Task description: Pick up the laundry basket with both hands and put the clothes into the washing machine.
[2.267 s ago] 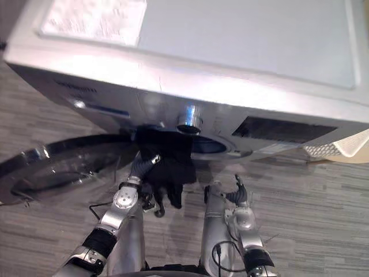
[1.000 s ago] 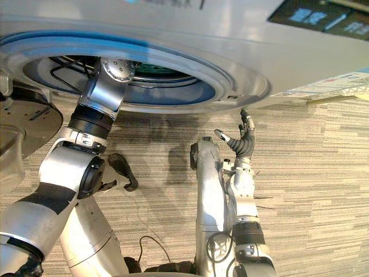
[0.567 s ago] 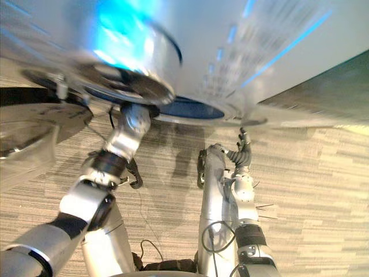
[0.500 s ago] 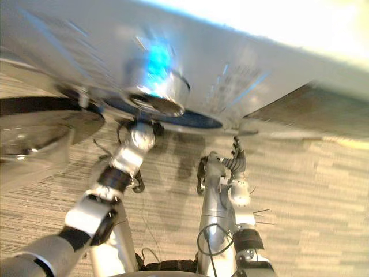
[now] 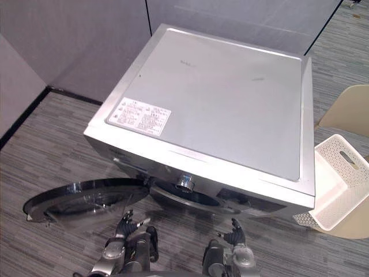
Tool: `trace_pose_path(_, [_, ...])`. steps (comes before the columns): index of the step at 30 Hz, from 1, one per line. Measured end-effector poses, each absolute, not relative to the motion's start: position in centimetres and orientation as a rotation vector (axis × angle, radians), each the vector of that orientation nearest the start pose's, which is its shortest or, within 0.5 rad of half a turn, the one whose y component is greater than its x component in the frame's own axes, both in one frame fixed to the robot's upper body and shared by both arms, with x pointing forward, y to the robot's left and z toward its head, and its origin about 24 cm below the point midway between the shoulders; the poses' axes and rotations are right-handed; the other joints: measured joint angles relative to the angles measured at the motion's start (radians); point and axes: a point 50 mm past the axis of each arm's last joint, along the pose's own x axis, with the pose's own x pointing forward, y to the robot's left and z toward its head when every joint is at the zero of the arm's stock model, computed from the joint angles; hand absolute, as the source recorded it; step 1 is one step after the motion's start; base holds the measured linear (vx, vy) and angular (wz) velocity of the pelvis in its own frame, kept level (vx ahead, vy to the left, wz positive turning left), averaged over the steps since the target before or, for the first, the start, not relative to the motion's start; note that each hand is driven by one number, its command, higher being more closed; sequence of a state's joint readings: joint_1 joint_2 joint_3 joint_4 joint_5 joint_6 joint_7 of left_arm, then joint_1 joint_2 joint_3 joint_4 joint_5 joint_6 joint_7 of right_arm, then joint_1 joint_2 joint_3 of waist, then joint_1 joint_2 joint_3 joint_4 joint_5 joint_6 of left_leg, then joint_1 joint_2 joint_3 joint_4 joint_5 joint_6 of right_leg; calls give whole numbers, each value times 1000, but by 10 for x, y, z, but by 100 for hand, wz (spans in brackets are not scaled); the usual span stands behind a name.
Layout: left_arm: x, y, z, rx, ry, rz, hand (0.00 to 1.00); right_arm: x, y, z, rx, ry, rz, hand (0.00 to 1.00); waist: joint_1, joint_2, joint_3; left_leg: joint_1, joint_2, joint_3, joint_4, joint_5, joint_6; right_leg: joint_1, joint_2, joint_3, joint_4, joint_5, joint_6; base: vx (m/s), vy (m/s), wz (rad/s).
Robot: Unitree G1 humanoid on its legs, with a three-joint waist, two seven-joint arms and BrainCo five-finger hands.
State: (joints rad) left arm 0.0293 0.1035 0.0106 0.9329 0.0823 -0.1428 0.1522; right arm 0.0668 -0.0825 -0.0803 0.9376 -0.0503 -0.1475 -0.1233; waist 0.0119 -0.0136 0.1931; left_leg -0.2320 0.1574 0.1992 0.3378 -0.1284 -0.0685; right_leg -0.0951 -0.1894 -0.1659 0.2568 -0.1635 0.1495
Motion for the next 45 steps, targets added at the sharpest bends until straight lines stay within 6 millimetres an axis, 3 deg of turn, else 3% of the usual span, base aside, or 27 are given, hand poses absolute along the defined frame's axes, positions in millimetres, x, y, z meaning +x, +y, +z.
trace_pose_path(4, [148,210,-133,273,820,142,0,130,-207,-142,-151,874,-201,0,-3,-5,-23,41,-13,19,-37,5,3,41,-4,4,-65,49,8,61,57,-10])
trace_pose_path(7, [150,208,-133,288,813,128,0,140,-206,-140,-155,859,-196,0,-5,-6,-24,55,-15,51,-58,14,16,19,1,29,-75,95,4,-37,77,-34])
trace_pose_path(9, [159,204,-130,291,780,113,0,155,-204,-135,-157,823,-184,0,1,-4,-22,6,0,90,-41,19,25,-57,10,62,-64,155,5,-121,85,-63])
trace_pose_path(12, [174,199,-124,284,740,106,0,163,-203,-131,-173,802,-175,0,-1,-11,-9,-40,-13,102,-24,21,50,-152,-9,30,0,207,-4,-176,130,-37])
trace_pose_path(13, [180,196,-121,273,716,105,0,166,-202,-129,-173,790,-174,0,1,-8,17,-33,0,119,-13,17,85,-164,-27,24,113,155,-13,-246,107,14])
trace_pose_path(14, [185,194,-118,270,695,103,0,162,-201,-130,-165,791,-175,0,1,-15,35,-28,-13,107,20,7,101,-196,-50,29,397,32,-41,-209,69,31])
trace_pose_path(15, [185,192,-117,264,691,103,0,158,-199,-132,-160,797,-175,0,3,-18,37,-25,-22,104,28,7,105,-193,-55,31,503,-7,-34,-251,50,42])
trace_pose_path(16, [181,192,-117,256,687,110,0,152,-195,-135,-147,813,-172,0,9,-38,26,-22,-37,107,32,13,115,-171,-55,33,627,-43,-9,-200,1,14])
trace_pose_path(18, [172,196,-119,248,695,133,0,155,-191,-133,-139,796,-166,0,37,-56,12,-52,-42,134,61,21,125,-123,-29,40,690,-84,50,-251,-45,-23])
trace_pose_path(19, [170,198,-118,238,692,151,0,158,-192,-132,-142,783,-168,0,59,-76,-1,-88,-41,159,79,34,129,-92,-16,47,649,-104,65,-317,-91,-53])
trace_pose_path(20, [171,192,-119,221,692,150,0,169,-200,-126,-165,747,-183,0,68,-55,9,-129,-26,165,87,58,126,-71,12,35,525,-181,31,-345,-72,-49])
trace_pose_path(22, [172,175,-119,174,685,135,0,175,-214,-121,-191,729,-225,0,72,15,11,-168,9,162,6,143,117,-41,87,18,319,-199,-15,-360,-48,-44])
trace_pose_path(24, [180,163,-116,164,662,113,0,177,-218,-119,-182,724,-262,0,73,36,38,-183,17,148,-47,198,60,-9,121,2,177,-201,-130,-386,-86,-10])
trace_pose_path(26, [184,159,-114,150,648,102,0,166,-219,-124,-168,753,-293,0,43,50,47,-156,-1,83,-162,259,-58,-8,134,-51,168,-172,-162,-394,-57,53])
trace_pose_path(27, [185,159,-113,148,642,107,0,160,-218,-127,-157,767,-302,0,34,39,50,-157,-5,72,-162,243,-72,-15,124,-70,164,-162,-176,-379,-47,49])
trace_pose_path(28, [185,161,-112,147,633,113,0,158,-219,-128,-148,773,-313,0,30,32,55,-162,-4,69,-112,233,-48,-22,115,-77,165,-153,-187,-359,-10,28])
trace_pose_path(29, [182,162,-113,152,642,113,0,156,-219,-128,-135,778,-328,0,29,27,51,-178,-2,48,14,198,3,-41,100,-82,165,-135,-194,-371,14,14])
trace_pose_path(30, [180,161,-114,159,645,101,0,155,-220,-129,-135,781,-331,0,27,22,49,-176,5,31,139,146,50,-54,83,-80,159,-115,-188,-244,42,14])
trace_pose_path(31, [180,159,-114,162,644,93,0,154,-220,-129,-135,784,-331,0,25,23,49,-169,11,18,182,101,53,-61,80,-79,151,-102,-185,-171,94,11])
trace_pose_path(33, [183,154,-113,177,635,61,0,151,-224,-130,-146,799,-334,0,22,37,39,-93,37,-25,210,-16,25,-81,65,-80,118,-58,-156,-110,186,13])
trace_pose_path(35, [187,151,-110,198,620,29,0,149,-226,-132,-139,814,-343,0,14,48,31,-13,7,-55,58,-56,-2,-76,55,-82,94,-34,-124,-95,273,19])
trace_pose_path(38, [203,147,-94,246,521,-31,0,138,-228,-137,-98,859,-386,0,2,17,-6,39,-90,-65,-124,40,32,-27,1,-122,-36,41,-74,-50,213,45])
trace_pose_path(41, [226,141,-58,247,333,-56,0,135,-239,-137,-79,866,-428,0,2,22,-22,77,-143,-70,-212,82,57,14,-31,-135,-118,97,-48,7,178,21])
trace_pose_path(45, [247,142,-12,242,109,-48,0,134,-242,-137,-79,869,-425,0,0,22,-38,112,-177,-69,-270,112,83,49,-47,-136,-184,137,-33,52,108,0])
